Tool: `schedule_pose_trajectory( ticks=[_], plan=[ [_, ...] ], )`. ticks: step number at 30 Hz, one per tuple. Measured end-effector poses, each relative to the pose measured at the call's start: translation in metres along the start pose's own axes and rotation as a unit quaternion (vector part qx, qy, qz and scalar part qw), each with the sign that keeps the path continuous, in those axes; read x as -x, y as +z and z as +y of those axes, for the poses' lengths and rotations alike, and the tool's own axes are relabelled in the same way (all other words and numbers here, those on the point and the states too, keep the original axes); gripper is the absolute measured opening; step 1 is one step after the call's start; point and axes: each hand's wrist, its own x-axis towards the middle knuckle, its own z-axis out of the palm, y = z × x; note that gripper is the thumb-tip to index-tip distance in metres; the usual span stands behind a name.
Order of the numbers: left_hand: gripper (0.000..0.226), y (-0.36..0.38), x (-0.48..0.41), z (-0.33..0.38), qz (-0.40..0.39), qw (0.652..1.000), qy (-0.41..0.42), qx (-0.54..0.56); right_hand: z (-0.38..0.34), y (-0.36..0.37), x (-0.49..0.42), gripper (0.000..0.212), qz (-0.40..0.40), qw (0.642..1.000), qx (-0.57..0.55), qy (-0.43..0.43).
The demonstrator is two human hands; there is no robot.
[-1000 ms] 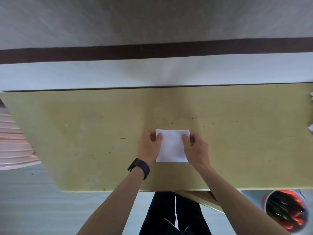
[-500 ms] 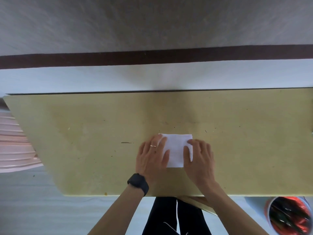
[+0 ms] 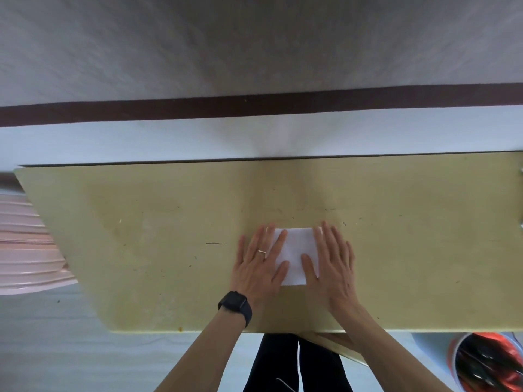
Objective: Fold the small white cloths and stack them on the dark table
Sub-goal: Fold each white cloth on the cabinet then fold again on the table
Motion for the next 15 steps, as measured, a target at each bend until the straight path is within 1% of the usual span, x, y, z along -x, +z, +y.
schedule_pose_trajectory(
  ticks=[1,2,3,4,5,6,7,9,10,12,15],
  plan=[
    [0.064,-0.007,-0.002,0.005,0.012,0.998,-0.054,0.030,-0.004,-0.006,-0.001,0.065,0.017,0.998,-0.029,0.055],
    [0.063,-0.014,-0.005,0.012,0.023,0.990,-0.127,0.064,-0.009,-0.012,-0.004,0.065,0.026,0.991,-0.056,0.120],
    [0.061,-0.022,-0.009,0.020,0.018,0.972,-0.209,0.104,-0.014,-0.018,-0.008,0.065,0.025,0.980,-0.079,0.181],
    [0.058,-0.030,-0.015,0.027,0.001,0.946,-0.288,0.150,-0.018,-0.022,-0.013,0.063,0.015,0.968,-0.099,0.229],
    [0.056,-0.036,-0.021,0.033,-0.013,0.917,-0.352,0.188,-0.022,-0.026,-0.019,0.059,0.000,0.958,-0.117,0.262],
    [0.053,-0.041,-0.027,0.037,-0.024,0.895,-0.392,0.209,-0.025,-0.028,-0.025,0.056,-0.017,0.951,-0.129,0.282],
    [0.051,-0.044,-0.032,0.040,-0.035,0.887,-0.408,0.212,-0.028,-0.030,-0.030,0.053,-0.033,0.945,-0.134,0.295],
    [0.044,-0.045,-0.038,0.043,-0.057,0.888,-0.413,0.196,-0.032,-0.034,-0.039,0.048,-0.062,0.932,-0.148,0.324],
    [0.040,-0.046,-0.041,0.043,-0.064,0.882,-0.422,0.199,-0.034,-0.035,-0.042,0.044,-0.074,0.923,-0.160,0.341],
    [0.034,-0.044,-0.047,0.041,-0.074,0.861,-0.445,0.236,-0.038,-0.038,-0.046,0.037,-0.096,0.904,-0.183,0.373],
    [0.032,-0.043,-0.050,0.037,-0.095,0.836,-0.457,0.290,-0.037,-0.038,-0.046,0.032,-0.123,0.886,-0.213,0.392]
  ],
)
